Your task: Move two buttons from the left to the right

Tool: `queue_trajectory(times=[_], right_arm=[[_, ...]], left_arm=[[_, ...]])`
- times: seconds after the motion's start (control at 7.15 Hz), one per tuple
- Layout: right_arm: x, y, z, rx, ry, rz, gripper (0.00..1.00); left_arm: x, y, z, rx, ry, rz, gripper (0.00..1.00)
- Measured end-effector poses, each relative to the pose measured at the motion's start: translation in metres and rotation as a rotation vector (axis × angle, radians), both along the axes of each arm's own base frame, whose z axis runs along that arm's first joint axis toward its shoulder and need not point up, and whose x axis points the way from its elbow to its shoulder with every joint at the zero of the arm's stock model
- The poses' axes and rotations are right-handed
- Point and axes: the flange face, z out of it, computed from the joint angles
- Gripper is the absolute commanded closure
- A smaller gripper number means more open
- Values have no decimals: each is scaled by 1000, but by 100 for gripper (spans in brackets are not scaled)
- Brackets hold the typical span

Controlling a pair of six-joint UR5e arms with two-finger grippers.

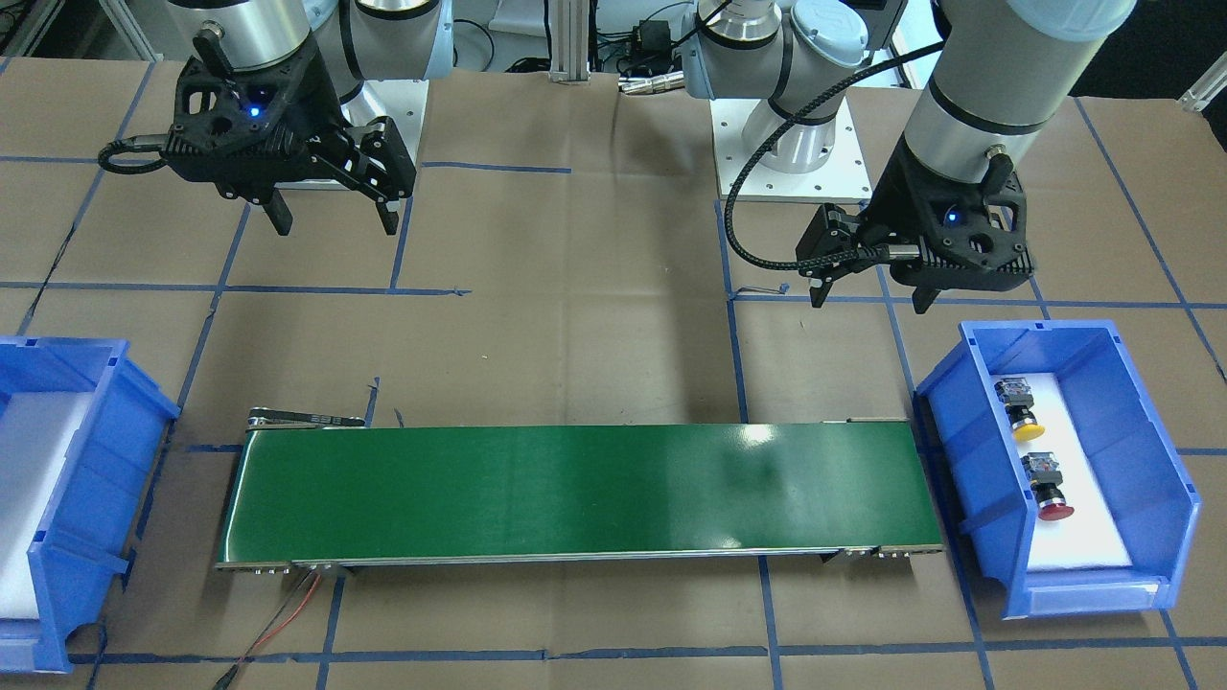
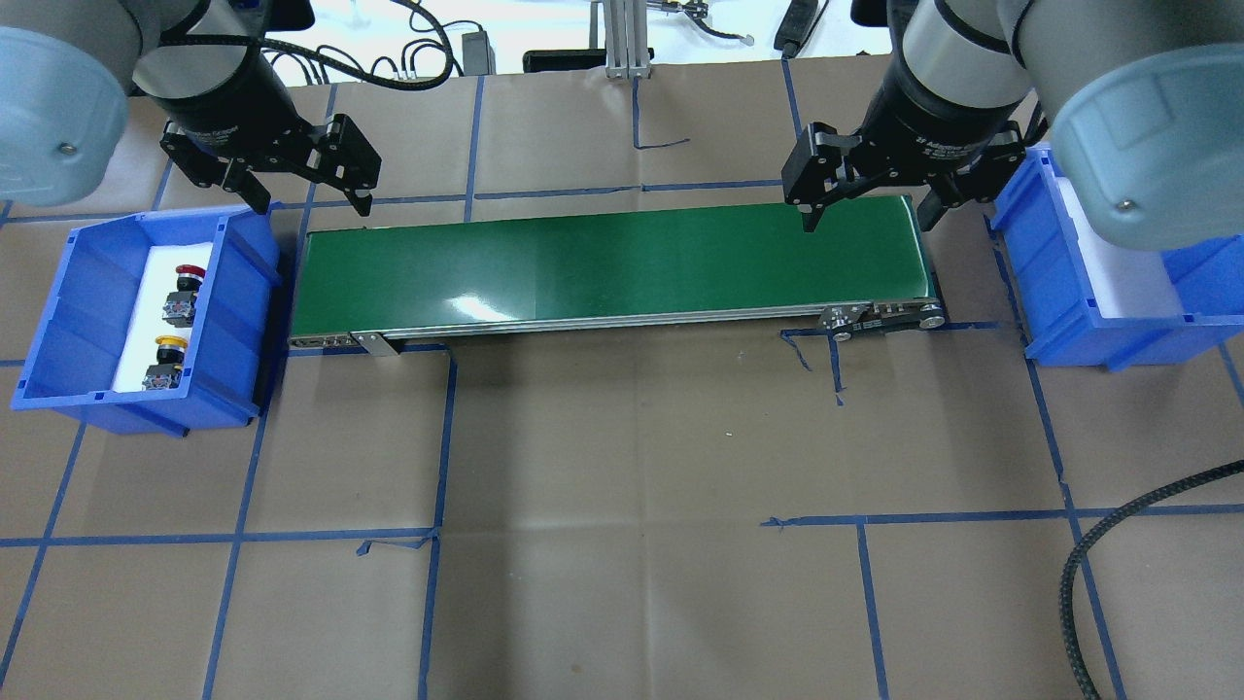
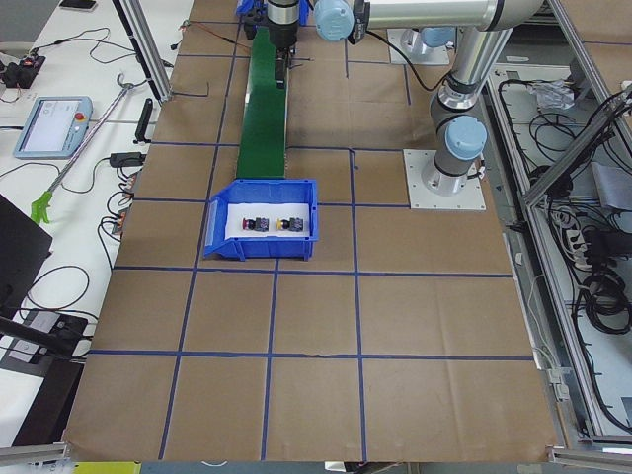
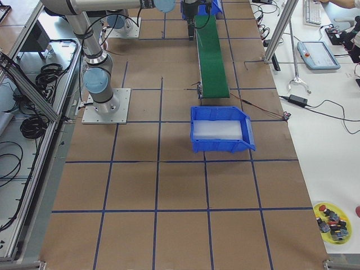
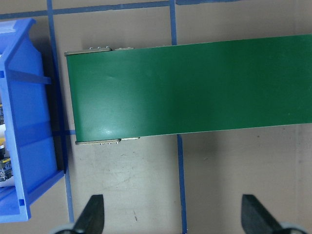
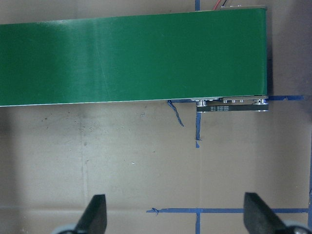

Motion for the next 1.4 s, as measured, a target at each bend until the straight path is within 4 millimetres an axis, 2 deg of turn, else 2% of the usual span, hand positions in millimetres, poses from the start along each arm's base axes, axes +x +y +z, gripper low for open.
queue_trajectory(times=[1.12, 1.26, 1.4], right_arm=[[1, 0, -4, 9, 1, 0, 0], [1, 0, -4, 9, 1, 1, 0], [1, 0, -4, 8, 2, 1, 0]], left_arm=[[2, 0, -1, 2, 1, -2, 0], [8, -1, -1, 2, -1, -16, 0], [22, -4, 0, 0, -2, -34, 0]])
